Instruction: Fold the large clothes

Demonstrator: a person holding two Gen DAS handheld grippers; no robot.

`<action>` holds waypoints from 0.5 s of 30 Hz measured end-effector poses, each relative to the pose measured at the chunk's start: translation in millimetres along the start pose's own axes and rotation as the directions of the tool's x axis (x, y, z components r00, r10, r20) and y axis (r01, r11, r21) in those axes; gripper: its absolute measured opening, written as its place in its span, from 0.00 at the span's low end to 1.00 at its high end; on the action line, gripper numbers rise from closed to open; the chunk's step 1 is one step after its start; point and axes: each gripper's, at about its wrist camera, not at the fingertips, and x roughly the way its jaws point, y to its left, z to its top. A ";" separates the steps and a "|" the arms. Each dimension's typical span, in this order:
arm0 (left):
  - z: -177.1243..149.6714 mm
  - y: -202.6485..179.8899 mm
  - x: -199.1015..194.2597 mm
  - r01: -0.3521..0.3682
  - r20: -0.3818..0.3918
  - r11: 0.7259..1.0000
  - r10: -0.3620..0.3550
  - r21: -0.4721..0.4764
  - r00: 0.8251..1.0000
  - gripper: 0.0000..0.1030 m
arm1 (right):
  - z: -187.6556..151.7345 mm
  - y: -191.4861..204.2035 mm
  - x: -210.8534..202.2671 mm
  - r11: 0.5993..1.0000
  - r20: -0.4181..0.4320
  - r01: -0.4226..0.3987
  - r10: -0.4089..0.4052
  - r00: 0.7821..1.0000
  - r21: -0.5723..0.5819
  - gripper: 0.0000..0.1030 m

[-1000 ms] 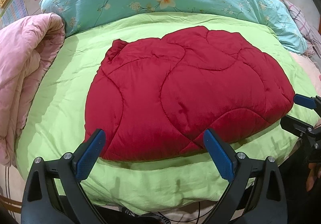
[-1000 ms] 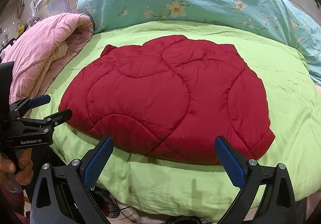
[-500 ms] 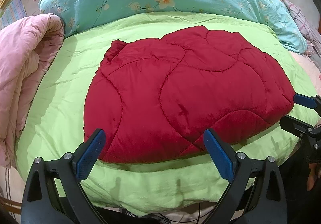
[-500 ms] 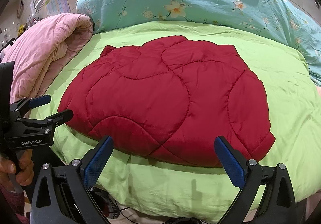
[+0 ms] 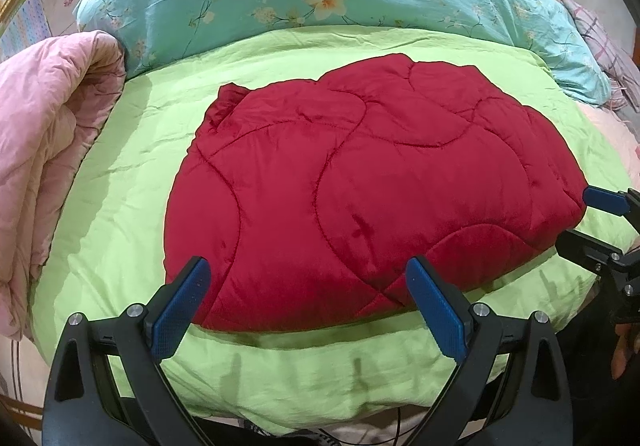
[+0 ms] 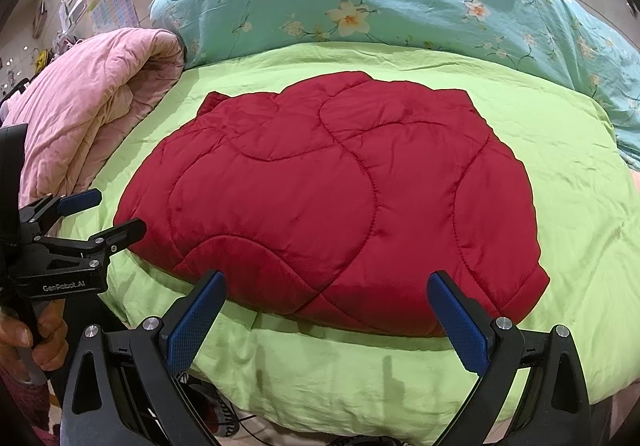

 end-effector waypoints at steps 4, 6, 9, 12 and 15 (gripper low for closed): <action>1.0 -1.0 0.2 -0.004 0.002 1.000 0.004 0.002 1.000 0.96 | 1.0 -1.3 0.8 1.000 -0.001 -0.003 0.003 1.000 0.001 0.98; 1.8 -1.1 0.2 -0.006 0.003 1.000 0.006 0.003 1.000 0.96 | 0.9 -2.3 0.5 1.000 0.000 -0.003 0.003 1.000 0.001 0.98; 1.8 -1.4 -0.5 -0.007 0.006 1.000 0.007 0.004 1.000 0.96 | 1.0 -2.3 0.6 1.000 0.001 -0.003 0.003 1.000 0.000 0.98; 2.0 -1.6 -0.7 -0.008 0.007 1.000 0.008 0.006 1.000 0.96 | 1.0 -2.2 0.7 1.000 0.000 -0.002 0.002 1.000 0.000 0.98; 2.1 -2.3 -0.2 -0.008 0.006 1.000 0.008 0.007 1.000 0.96 | 1.1 -2.2 0.8 1.000 0.000 -0.002 0.002 1.000 0.000 0.98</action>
